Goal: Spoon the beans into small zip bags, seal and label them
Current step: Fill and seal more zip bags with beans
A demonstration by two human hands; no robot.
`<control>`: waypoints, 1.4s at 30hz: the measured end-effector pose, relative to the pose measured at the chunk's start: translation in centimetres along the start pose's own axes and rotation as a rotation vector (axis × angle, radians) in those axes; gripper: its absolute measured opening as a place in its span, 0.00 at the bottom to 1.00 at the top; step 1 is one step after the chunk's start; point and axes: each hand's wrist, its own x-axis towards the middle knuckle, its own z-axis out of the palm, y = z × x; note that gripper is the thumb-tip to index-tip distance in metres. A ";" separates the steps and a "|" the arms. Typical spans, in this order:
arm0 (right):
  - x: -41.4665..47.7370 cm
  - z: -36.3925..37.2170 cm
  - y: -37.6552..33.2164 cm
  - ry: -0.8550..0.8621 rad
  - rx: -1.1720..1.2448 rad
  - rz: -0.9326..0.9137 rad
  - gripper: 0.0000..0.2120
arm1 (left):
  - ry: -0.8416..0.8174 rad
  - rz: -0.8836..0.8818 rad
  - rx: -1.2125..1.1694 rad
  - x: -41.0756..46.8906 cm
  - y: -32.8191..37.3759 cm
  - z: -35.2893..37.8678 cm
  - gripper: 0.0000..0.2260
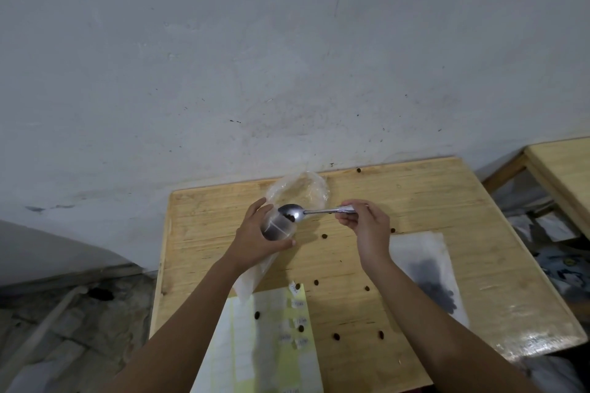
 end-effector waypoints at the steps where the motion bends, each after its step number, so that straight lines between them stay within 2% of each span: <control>1: -0.1 0.1 0.0 -0.028 -0.004 -0.004 0.10 | 0.001 0.004 0.000 -0.1 0.0 0.0 0.41; 6: 0.1 -0.5 -0.4 -0.039 0.102 -0.047 0.12 | 0.021 0.017 -0.004 -0.4 0.1 -0.2 0.41; 12: 0.9 -3.7 -0.6 0.122 0.326 -0.154 0.11 | 0.022 0.024 0.015 -0.4 0.2 -0.2 0.41; 16: 1.8 -5.2 0.5 0.239 0.317 -0.109 0.12 | 0.014 0.013 0.024 0.0 0.2 -0.1 0.42; 19: 2.6 -5.4 2.0 0.291 0.227 -0.022 0.14 | 0.016 0.004 0.021 0.5 0.1 -0.2 0.42; 26: 3.8 -5.0 5.0 0.165 -0.089 0.095 0.13 | 0.040 0.014 0.013 0.9 0.2 -0.5 0.41; 31: 5.1 -4.1 6.0 0.105 -0.333 0.001 0.09 | 0.075 0.006 0.008 0.6 -0.1 -0.7 0.41; 37: 6.8 -4.0 7.0 0.049 -0.733 -0.094 0.09 | 0.084 0.008 0.017 0.2 0.0 -0.9 0.41; 42: 7.6 -4.0 7.3 -0.012 -0.875 -0.152 0.09 | 0.088 -0.003 -0.007 0.0 -0.1 -0.8 0.41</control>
